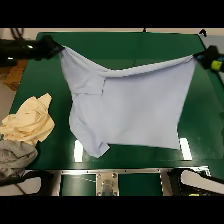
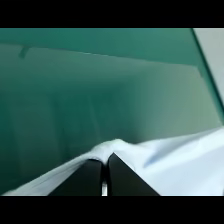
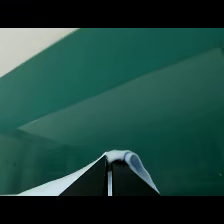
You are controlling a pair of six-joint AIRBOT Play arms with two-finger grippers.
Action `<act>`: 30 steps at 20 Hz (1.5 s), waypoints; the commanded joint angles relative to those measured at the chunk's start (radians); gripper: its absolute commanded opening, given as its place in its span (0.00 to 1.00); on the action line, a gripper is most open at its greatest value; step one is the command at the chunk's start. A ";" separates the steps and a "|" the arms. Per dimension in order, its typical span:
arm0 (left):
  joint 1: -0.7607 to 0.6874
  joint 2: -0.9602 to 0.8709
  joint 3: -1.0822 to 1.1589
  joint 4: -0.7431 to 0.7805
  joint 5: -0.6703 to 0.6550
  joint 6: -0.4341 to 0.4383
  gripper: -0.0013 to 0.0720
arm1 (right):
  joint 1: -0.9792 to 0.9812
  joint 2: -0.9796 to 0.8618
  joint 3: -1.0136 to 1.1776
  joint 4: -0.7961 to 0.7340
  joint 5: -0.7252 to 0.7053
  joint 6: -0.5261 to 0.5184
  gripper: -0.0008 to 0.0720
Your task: Fold the shirts.
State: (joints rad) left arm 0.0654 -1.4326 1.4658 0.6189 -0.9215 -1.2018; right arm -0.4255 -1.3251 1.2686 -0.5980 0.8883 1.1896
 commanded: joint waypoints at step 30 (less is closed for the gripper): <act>-0.006 -0.526 0.337 0.403 -0.355 -0.144 0.05 | -0.043 -0.533 0.249 -0.313 0.362 0.142 0.03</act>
State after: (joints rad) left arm 0.0582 -1.9537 1.8156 1.0145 -1.2621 -1.3392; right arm -0.4728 -1.8584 1.5448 -0.9035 1.2591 1.3293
